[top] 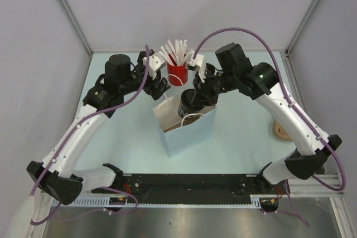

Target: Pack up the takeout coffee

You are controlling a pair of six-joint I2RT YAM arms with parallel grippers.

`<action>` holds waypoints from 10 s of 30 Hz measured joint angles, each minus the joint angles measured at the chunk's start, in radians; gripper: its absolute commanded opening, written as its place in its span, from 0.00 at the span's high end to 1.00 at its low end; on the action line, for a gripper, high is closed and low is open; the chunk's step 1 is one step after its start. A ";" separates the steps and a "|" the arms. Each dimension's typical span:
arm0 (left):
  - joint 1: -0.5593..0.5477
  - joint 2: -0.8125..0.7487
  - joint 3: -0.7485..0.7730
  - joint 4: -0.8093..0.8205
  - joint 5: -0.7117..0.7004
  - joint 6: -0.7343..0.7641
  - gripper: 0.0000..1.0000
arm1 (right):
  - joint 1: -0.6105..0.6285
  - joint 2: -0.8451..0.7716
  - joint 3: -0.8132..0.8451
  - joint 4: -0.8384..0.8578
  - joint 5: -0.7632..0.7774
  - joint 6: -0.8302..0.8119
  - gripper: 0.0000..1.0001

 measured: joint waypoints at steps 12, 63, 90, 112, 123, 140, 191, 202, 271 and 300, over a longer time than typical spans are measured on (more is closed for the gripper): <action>0.000 -0.010 -0.009 0.025 0.027 -0.029 0.32 | 0.024 0.096 -0.005 0.048 0.146 0.068 1.00; 0.000 -0.018 -0.075 0.100 0.011 -0.101 0.75 | 0.087 0.150 -0.179 0.066 0.352 0.008 1.00; 0.001 0.031 -0.092 0.158 -0.178 -0.179 0.89 | 0.104 0.151 -0.240 0.057 0.373 -0.053 1.00; 0.001 0.046 -0.105 0.180 -0.211 -0.197 0.90 | 0.117 0.247 -0.239 -0.011 0.369 -0.089 1.00; 0.001 0.034 -0.122 0.192 -0.211 -0.197 0.90 | 0.117 0.271 -0.225 -0.029 0.351 -0.111 1.00; 0.001 0.021 -0.131 0.199 -0.200 -0.197 0.90 | 0.118 0.304 -0.202 -0.043 0.362 -0.121 1.00; 0.001 -0.027 -0.166 0.219 -0.167 -0.197 0.90 | 0.084 0.266 -0.245 -0.018 0.324 -0.092 1.00; 0.001 -0.032 -0.168 0.219 -0.167 -0.197 0.88 | 0.080 0.249 -0.268 0.012 0.313 -0.092 0.94; 0.001 -0.116 -0.148 0.197 -0.138 -0.181 0.00 | -0.061 -0.058 0.040 -0.073 0.148 -0.215 0.00; 0.264 0.510 0.262 0.198 -0.038 -0.346 0.01 | -0.524 -0.237 -0.467 0.187 -0.179 -0.218 0.00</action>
